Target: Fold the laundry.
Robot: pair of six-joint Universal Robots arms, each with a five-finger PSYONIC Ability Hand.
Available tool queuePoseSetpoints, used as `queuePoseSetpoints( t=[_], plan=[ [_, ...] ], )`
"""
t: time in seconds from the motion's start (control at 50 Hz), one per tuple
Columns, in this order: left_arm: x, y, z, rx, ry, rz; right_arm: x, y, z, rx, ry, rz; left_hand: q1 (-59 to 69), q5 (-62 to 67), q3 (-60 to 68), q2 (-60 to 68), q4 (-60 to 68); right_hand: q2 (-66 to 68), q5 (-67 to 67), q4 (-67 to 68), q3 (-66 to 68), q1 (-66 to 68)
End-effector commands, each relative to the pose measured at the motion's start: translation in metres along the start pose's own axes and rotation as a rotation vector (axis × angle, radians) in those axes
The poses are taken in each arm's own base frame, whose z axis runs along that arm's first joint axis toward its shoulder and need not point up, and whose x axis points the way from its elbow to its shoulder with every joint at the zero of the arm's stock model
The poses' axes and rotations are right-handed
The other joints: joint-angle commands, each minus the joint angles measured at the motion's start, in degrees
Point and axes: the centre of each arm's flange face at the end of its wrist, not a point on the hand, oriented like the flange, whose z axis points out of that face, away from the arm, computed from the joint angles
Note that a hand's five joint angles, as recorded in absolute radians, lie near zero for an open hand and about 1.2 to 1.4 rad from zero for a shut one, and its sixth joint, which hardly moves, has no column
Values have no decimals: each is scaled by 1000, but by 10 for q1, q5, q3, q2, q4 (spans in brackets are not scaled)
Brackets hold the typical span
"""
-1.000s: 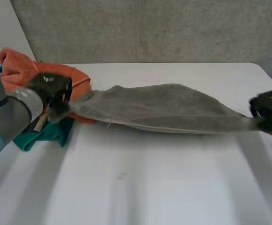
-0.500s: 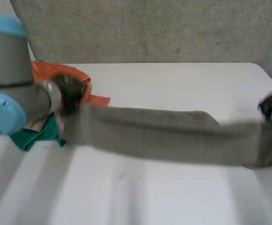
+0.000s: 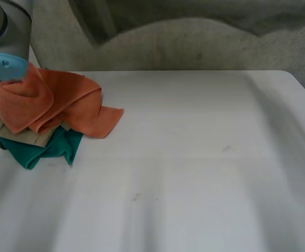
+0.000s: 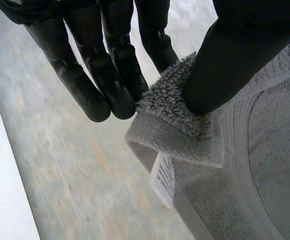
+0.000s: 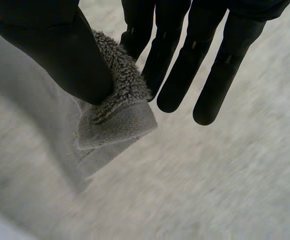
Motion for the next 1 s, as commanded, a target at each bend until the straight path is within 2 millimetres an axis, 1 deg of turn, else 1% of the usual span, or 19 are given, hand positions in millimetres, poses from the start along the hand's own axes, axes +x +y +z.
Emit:
queuePoseSetpoints(
  t=[0.02, 0.04, 0.1, 0.12, 0.18, 0.2, 0.26, 0.32, 0.34, 0.4, 0.5, 0.56, 0.6, 0.7, 0.78, 0.84, 0.88, 0.96, 1.0],
  plan=[
    [7, 81, -26, -235, 35, 26, -27, 57, -7, -191, -101, -29, 135, 140, 118, 114, 115, 126, 130, 116, 118, 155],
    [12, 100, -36, -301, 52, 30, -34, 75, -11, -246, -129, -45, 135, 140, 118, 114, 115, 126, 130, 116, 118, 155],
    [21, 127, -55, -396, 85, 42, -44, 102, -18, -330, -169, -72, 135, 140, 118, 114, 115, 126, 130, 116, 118, 155],
    [28, 142, -69, -458, 111, 55, -51, 121, -25, -393, -199, -98, 135, 140, 118, 114, 115, 126, 130, 116, 118, 155],
    [36, 162, -91, -554, 151, 89, -60, 143, -37, -481, -249, -139, 135, 140, 118, 114, 115, 126, 130, 116, 118, 155],
    [40, 172, -105, -614, 176, 121, -63, 153, -46, -533, -278, -168, 135, 140, 118, 114, 115, 126, 130, 116, 118, 155],
    [41, 180, -128, -714, 222, 192, -59, 165, -67, -656, -328, -203, 135, 140, 118, 114, 115, 126, 130, 116, 118, 155],
    [39, 176, -145, -788, 249, 240, -54, 165, -83, -737, -368, -220, 135, 140, 118, 114, 115, 126, 130, 116, 118, 155],
    [35, 171, -157, -845, 263, 264, -49, 158, -92, -778, -378, -235, 135, 140, 118, 114, 115, 126, 130, 116, 118, 155],
    [32, 158, -177, -920, 297, 293, -40, 146, -108, -850, -409, -259, 135, 140, 118, 114, 115, 126, 130, 116, 118, 155],
    [27, 131, -227, -1112, 446, 386, -23, 120, -155, -1059, -564, -367, 135, 140, 118, 114, 115, 126, 130, 116, 118, 155],
    [28, 120, -253, -1191, 564, 449, -18, 110, -171, -1110, -671, -439, 135, 140, 118, 114, 115, 126, 130, 116, 118, 155],
    [27, 118, -261, -1216, 602, 466, -16, 109, -172, -1090, -686, -481, 135, 140, 118, 114, 115, 126, 130, 116, 118, 155],
    [29, 116, -256, -1192, 625, 482, -16, 119, -162, -1044, -647, -507, 135, 140, 118, 114, 115, 126, 130, 116, 118, 155],
    [38, 113, -232, -1105, 597, 468, -23, 128, -150, -1013, -623, -494, 135, 140, 118, 114, 115, 126, 130, 116, 118, 155],
    [48, 115, -204, -1020, 550, 441, -27, 138, -134, -977, -578, -466, 135, 140, 118, 114, 115, 126, 130, 116, 118, 155],
    [55, 122, -183, -966, 512, 416, -31, 146, -119, -942, -533, -441, 135, 140, 118, 114, 115, 126, 130, 116, 118, 155],
    [63, 138, -153, -910, 452, 394, -38, 158, -100, -897, -471, -410, 135, 140, 118, 114, 115, 126, 130, 116, 118, 155],
    [66, 147, -145, -903, 430, 396, -40, 163, -93, -882, -450, -402, 135, 140, 118, 114, 115, 126, 130, 116, 118, 155]
  ],
)
